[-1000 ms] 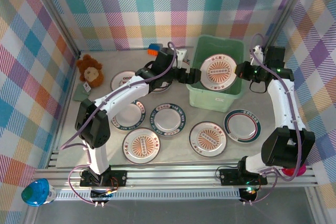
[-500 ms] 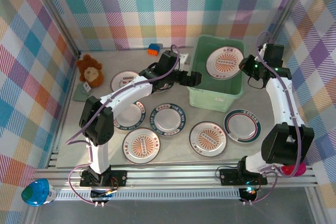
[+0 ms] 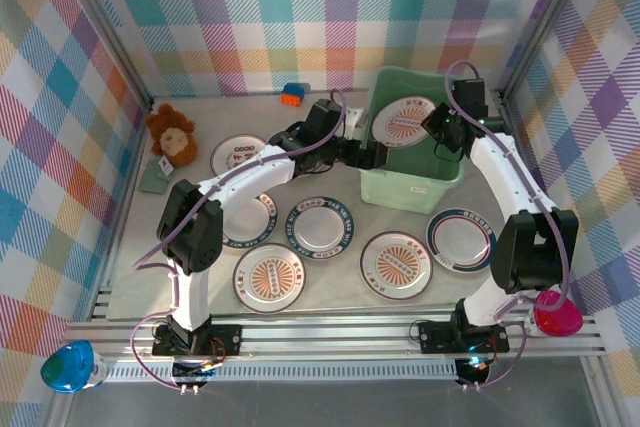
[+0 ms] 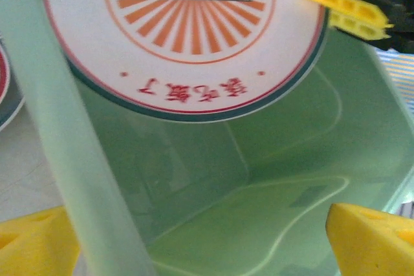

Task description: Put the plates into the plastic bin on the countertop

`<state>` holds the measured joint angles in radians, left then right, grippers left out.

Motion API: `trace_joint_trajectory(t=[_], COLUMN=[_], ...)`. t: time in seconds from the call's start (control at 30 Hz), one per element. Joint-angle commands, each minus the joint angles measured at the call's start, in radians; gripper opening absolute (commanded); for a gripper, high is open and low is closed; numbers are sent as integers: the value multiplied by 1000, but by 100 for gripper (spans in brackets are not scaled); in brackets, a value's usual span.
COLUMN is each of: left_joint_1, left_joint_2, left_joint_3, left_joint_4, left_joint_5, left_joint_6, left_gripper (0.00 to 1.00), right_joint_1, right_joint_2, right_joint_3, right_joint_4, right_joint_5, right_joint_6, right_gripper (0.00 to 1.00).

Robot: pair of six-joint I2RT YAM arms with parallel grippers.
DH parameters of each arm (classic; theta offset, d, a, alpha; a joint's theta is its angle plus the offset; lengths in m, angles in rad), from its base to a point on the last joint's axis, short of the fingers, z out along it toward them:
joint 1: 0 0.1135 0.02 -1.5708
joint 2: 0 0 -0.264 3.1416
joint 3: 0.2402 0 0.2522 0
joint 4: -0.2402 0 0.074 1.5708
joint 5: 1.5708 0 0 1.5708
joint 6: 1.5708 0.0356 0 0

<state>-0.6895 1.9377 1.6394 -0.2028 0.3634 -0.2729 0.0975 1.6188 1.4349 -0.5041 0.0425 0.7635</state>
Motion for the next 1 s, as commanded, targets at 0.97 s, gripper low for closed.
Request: trace_joint_trajectory(t=[0.97], left_joint_1=[11], left_joint_2=[-87], left_joint_3=[-68], left_joint_4=[115], left_joint_5=[44], left_joint_6=[-86], left_gripper=[97], right_joint_1=[136], right_joint_2=[178], right_joint_3=[70], right_joint_4=[41], right_joint_5=[332], right_joint_6=[434], right_gripper=[0])
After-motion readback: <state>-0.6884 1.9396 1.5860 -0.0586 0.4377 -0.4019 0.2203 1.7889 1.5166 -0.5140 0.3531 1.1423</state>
